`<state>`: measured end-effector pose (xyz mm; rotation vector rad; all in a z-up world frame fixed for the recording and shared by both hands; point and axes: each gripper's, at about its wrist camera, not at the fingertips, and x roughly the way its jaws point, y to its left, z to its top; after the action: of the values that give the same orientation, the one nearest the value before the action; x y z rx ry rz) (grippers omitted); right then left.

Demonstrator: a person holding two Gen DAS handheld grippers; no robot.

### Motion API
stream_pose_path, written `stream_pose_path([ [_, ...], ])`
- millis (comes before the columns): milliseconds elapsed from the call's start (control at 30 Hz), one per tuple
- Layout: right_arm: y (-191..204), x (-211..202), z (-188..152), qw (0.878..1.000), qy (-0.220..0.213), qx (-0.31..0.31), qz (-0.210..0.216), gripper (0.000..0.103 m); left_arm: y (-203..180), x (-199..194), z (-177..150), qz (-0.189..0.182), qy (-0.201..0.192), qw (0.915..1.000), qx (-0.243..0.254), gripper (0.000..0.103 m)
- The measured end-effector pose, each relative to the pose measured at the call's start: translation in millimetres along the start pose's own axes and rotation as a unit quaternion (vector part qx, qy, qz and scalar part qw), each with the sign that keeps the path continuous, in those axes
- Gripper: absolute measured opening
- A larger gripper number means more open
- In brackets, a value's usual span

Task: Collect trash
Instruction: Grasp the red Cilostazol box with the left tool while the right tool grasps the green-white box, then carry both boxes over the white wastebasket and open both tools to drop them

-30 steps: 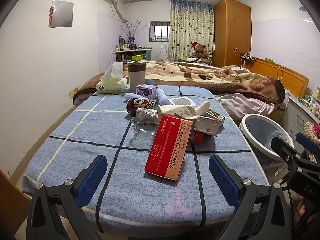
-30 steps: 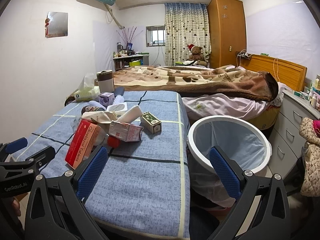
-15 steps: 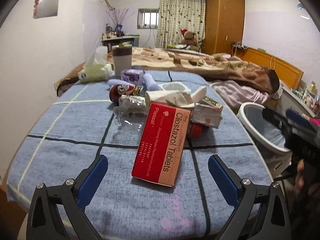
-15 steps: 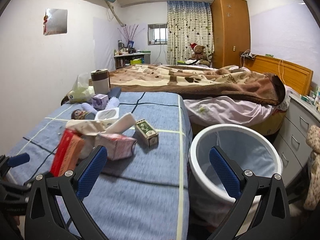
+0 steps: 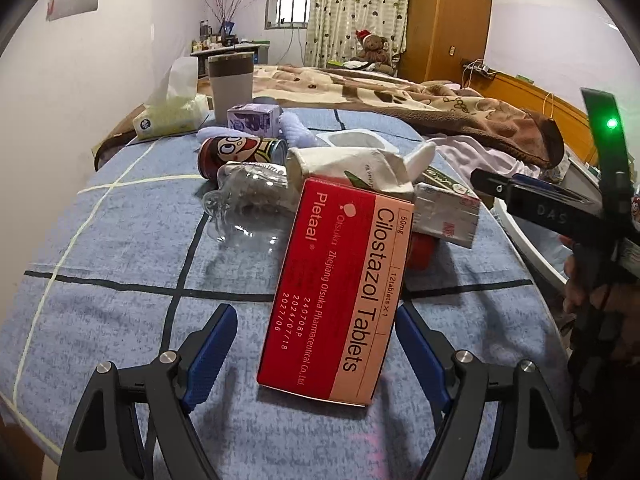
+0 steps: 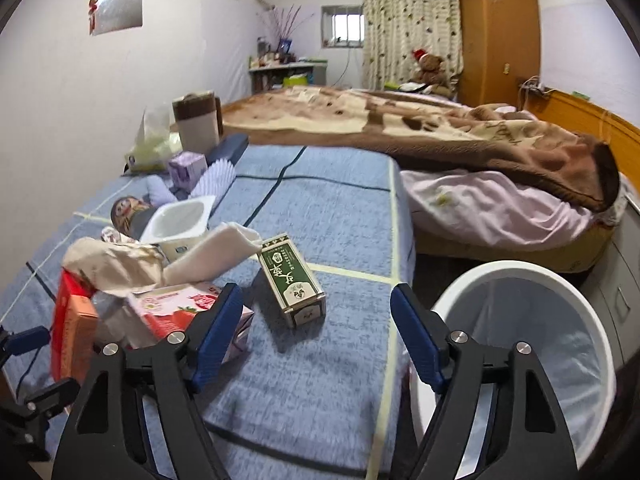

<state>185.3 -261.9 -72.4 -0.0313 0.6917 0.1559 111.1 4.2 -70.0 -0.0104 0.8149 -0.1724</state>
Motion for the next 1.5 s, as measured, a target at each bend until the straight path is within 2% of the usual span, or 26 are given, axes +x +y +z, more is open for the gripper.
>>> stream_pose_path([
  [133, -0.7, 8.4, 1.6, 1.000, 0.016, -0.016, 0.014, 0.077, 3.7, 5.5, 2.4, -0.004, 0.003, 1.0000, -0.004, 0.081],
  [200, 1.4, 13.9, 3.0, 0.999, 0.028, -0.028, 0.016, 0.076, 3.7, 7.4, 3.8, -0.010, 0.006, 0.9999, -0.006, 0.070],
  [233, 1.7, 16.1, 4.0, 0.999, 0.031, -0.030, 0.018, 0.074, 2.6, 7.9, 4.3, -0.016, 0.007, 0.9999, -0.003, 0.069],
  [300, -1.5, 22.0, 6.5, 0.998, 0.044, -0.029, 0.031, 0.067, 1.6, 9.4, 5.0, -0.018, 0.006, 0.9998, -0.001, 0.069],
  [567, -3.7, 38.1, 13.0, 0.995, 0.076, -0.026, 0.056, 0.057, 4.6, 5.8, 6.7, -0.027, 0.001, 0.9995, -0.019, 0.069],
  [700, -3.1, 42.1, 12.0, 0.994, 0.083, -0.024, 0.064, 0.043, 6.1, 6.3, 8.3, -0.023, 0.001, 0.9995, -0.024, 0.068],
  [733, -2.9, 42.8, 11.3, 0.994, 0.085, -0.024, 0.064, 0.043, 6.0, 5.7, 8.4, -0.023, 0.000, 0.9994, -0.025, 0.068],
  [1100, -8.4, 22.8, 11.8, 0.997, 0.052, -0.004, 0.061, 0.038, 0.9, -5.5, 12.9, -0.022, -0.015, 0.9993, -0.024, 0.068],
  [1500, -10.6, -14.3, 4.8, 0.996, 0.008, 0.032, 0.078, 0.037, -5.6, -24.7, 13.8, -0.026, -0.036, 0.9988, -0.021, 0.066],
])
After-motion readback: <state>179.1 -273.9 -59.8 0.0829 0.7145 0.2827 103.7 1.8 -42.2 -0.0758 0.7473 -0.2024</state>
